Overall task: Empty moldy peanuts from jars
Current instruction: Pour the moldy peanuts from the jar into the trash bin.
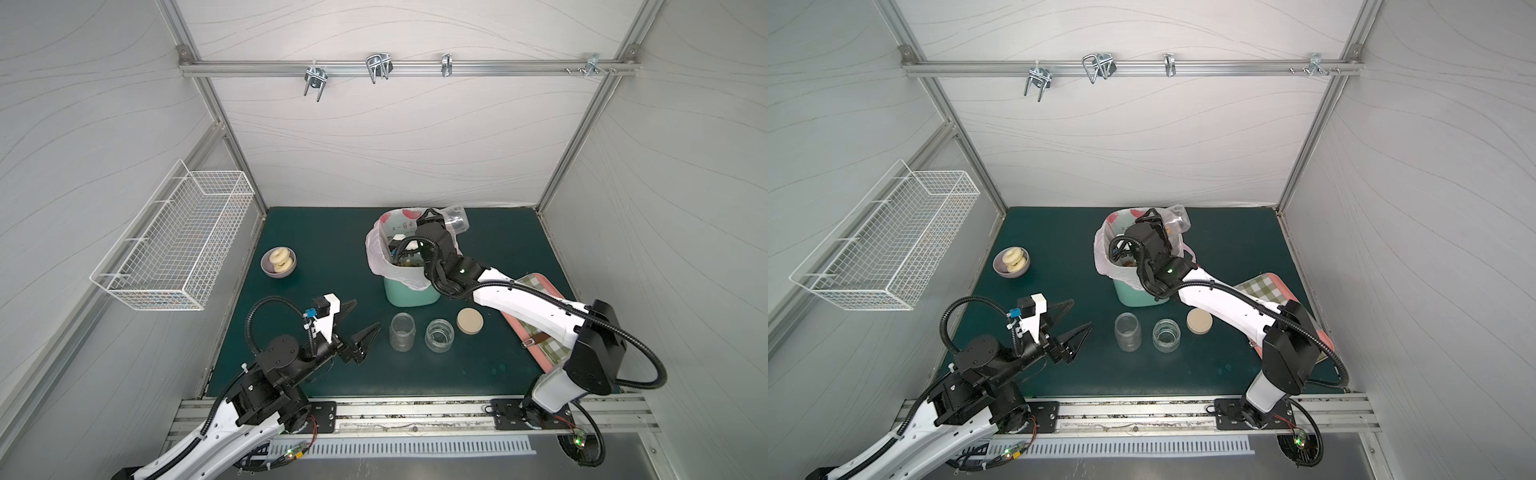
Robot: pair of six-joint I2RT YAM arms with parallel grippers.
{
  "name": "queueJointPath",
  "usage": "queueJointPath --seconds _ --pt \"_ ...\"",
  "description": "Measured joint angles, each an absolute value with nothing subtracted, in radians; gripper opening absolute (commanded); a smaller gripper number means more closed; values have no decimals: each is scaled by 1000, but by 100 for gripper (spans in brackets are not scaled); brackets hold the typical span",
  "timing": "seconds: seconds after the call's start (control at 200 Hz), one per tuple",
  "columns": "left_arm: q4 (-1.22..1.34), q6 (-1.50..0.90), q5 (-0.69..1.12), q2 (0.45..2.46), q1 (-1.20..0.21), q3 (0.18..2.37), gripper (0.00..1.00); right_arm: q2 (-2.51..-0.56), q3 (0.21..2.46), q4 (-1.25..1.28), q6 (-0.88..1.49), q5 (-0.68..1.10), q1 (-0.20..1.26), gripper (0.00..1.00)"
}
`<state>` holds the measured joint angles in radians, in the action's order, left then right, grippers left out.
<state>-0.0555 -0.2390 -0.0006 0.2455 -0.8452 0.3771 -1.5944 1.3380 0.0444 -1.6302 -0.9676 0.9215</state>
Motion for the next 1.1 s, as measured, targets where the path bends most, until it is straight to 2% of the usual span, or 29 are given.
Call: queueJointPath --seconds 0.11,0.2,0.36,0.74,1.101 --pt "-56 -239 -1 247 -845 377 99 -1589 1337 44 -1618 -968 921 4" --pt "-55 -239 -1 249 -845 377 99 -1579 1341 19 -1566 -966 921 1" --pt "-56 -239 -1 250 -845 377 99 -1547 1429 -187 -1314 -921 907 0" --pt "-51 -239 -1 294 -845 377 99 -1240 1407 -383 -856 -666 834 2" --pt "-42 -240 -1 324 -845 377 99 -1219 1360 -432 -724 -532 809 1"
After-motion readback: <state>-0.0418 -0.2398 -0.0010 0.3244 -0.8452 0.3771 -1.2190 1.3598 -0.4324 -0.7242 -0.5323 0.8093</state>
